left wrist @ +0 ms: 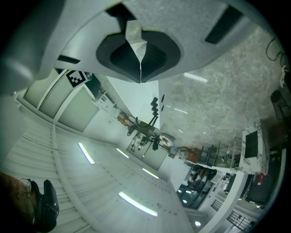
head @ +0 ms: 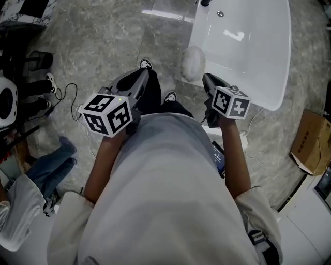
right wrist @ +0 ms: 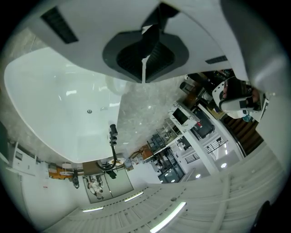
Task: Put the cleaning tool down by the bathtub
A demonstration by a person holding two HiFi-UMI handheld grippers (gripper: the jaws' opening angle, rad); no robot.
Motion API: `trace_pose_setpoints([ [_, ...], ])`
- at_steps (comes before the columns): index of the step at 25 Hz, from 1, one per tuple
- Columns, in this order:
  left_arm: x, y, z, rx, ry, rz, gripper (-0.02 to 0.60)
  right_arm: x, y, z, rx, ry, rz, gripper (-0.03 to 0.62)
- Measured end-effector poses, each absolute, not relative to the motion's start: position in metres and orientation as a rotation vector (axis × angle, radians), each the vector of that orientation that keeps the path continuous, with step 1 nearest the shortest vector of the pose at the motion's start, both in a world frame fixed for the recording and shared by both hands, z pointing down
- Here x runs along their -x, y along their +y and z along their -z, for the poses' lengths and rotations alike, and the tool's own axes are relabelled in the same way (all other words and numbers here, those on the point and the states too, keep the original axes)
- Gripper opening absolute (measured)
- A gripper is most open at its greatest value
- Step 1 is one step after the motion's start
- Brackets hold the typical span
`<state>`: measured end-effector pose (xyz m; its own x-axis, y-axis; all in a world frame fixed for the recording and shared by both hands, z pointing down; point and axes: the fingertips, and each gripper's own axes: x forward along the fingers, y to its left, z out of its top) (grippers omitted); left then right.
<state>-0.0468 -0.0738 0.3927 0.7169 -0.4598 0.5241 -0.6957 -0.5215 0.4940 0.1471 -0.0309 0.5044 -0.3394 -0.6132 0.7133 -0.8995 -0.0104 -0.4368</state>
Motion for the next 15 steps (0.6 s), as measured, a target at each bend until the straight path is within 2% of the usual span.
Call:
trace_pose_setpoints([
  [15, 0.045, -0.061, -0.385, -2.253, -0.880, -0.418, 0.011, -0.132, -0.022, -0.430, -1.584, -2.135, -1.084, 0.015],
])
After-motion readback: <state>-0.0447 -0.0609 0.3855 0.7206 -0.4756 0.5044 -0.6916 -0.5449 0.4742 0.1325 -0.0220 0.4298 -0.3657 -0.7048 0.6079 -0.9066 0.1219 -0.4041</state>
